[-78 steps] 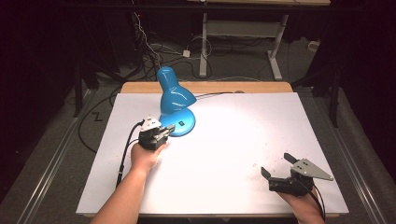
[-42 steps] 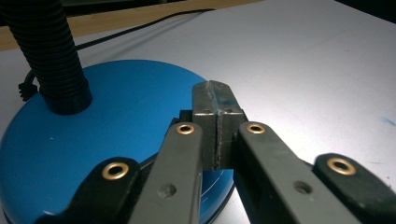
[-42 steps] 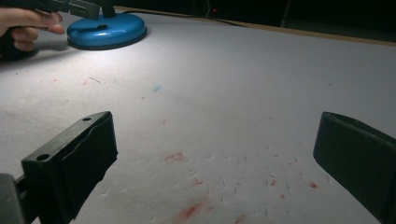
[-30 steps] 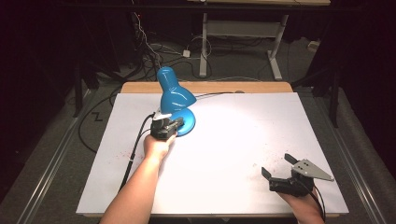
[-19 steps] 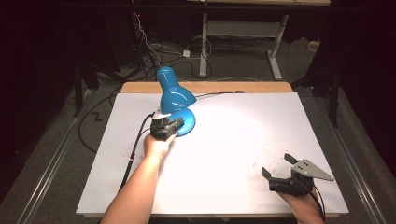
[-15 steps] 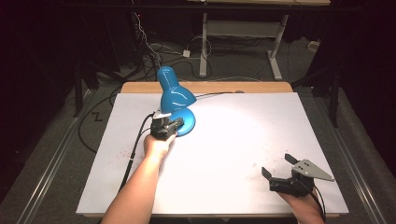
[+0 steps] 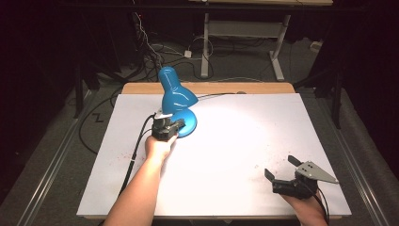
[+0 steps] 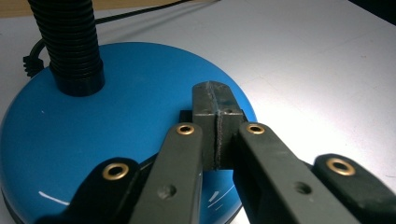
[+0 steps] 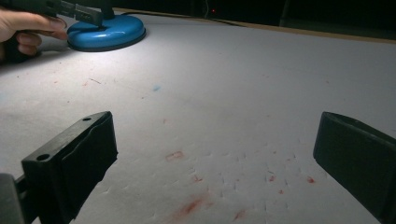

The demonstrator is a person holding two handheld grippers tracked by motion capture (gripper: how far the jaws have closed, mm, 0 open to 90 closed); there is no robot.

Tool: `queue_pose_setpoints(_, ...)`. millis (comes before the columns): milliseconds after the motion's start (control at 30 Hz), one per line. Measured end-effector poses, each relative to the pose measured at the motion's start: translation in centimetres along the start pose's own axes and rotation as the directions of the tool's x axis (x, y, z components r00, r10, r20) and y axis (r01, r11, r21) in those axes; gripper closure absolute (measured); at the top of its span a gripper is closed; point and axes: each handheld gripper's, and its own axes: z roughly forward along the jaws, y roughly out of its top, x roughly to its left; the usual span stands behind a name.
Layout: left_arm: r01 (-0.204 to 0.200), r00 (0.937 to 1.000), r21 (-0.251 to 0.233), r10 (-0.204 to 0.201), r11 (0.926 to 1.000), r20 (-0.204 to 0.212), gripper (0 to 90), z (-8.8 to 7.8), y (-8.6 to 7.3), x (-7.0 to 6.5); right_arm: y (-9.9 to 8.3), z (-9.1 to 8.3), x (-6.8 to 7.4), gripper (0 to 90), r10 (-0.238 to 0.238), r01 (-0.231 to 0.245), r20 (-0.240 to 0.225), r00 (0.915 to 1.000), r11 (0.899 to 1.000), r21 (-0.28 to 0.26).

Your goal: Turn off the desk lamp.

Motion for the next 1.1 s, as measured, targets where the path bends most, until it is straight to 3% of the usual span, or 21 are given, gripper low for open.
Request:
queue_pose_setpoints(667, -0.001, 1.0, 0.003, 0.001, 1.0, -0.009, 88.4, 0.03, -0.02, -0.01, 0.05, -0.33, -0.12, 0.2, 0.001, -0.001, 0.004, 1.0, 1.0, -0.007)
queue_pose_setpoints(700, 0.009, 0.9996, 0.024, -0.008, 0.9997, -0.026, 88.4, -0.01, 0.0, 0.23, 0.05, -0.34, -0.12, 0.2, 0.001, -0.001, 0.004, 1.0, 1.0, -0.008)
queue_pose_setpoints(767, 0.026, 0.9993, 0.014, -0.025, 0.9996, -0.026, 88.5, 0.06, 0.02, 0.21, 0.04, -0.34, -0.12, 0.2, 0.001, -0.001, 0.004, 1.0, 1.0, -0.007)
queue_pose_setpoints(833, -0.001, 0.9998, 0.029, 0.002, 0.9996, -0.018, 88.5, -0.01, 0.03, 0.26, 0.04, -0.37, -0.09, 0.2, 0.005, -0.005, 0.004, 1.0, 1.0, -0.007)
queue_pose_setpoints(1100, 0.014, 0.9998, 0.009, -0.014, 0.9999, -0.012, 88.5, 0.02, 0.02, 0.08, 0.06, -0.23, -0.11, 0.2, 0.0, 0.0, 0.003, 1.0, 1.0, -0.006)
